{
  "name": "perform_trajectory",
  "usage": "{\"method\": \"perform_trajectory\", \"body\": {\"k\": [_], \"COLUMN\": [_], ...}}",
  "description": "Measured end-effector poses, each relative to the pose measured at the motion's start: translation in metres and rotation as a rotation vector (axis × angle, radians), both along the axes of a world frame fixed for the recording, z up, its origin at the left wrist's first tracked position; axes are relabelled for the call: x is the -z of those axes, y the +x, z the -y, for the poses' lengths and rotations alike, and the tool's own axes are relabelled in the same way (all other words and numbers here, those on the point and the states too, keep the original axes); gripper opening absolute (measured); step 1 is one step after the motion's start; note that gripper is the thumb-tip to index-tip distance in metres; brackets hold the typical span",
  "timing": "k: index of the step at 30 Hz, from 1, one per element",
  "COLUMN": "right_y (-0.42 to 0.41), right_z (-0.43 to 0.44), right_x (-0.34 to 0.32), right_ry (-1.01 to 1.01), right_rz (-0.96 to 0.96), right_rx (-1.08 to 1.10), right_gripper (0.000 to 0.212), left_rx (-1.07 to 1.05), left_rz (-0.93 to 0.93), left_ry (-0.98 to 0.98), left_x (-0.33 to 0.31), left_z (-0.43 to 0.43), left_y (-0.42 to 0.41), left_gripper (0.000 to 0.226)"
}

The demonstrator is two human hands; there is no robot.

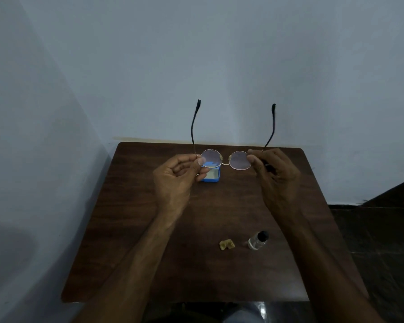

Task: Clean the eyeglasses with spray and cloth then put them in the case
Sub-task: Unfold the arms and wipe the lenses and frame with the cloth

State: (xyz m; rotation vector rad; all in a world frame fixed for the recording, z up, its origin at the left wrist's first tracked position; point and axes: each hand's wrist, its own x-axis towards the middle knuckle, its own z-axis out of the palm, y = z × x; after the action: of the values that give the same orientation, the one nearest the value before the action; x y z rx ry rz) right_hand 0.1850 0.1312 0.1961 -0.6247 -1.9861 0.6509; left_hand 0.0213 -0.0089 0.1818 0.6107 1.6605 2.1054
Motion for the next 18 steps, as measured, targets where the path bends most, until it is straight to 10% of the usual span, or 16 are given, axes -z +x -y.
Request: {"method": "perform_trajectory", "body": {"k": [18], "right_y": [0.132], "right_z": [0.033], "right_x": [0.169], "right_ry": [-1.023], "right_rz": [0.367], "right_rx": [0.012], "right_gripper": [0.069], "left_rx": [0.024], "left_rz": [0.025], "left_ry": [-0.025], "left_x": [0.028], "left_z": [-0.011], "left_y": [0.01], "left_gripper": [0.021]}}
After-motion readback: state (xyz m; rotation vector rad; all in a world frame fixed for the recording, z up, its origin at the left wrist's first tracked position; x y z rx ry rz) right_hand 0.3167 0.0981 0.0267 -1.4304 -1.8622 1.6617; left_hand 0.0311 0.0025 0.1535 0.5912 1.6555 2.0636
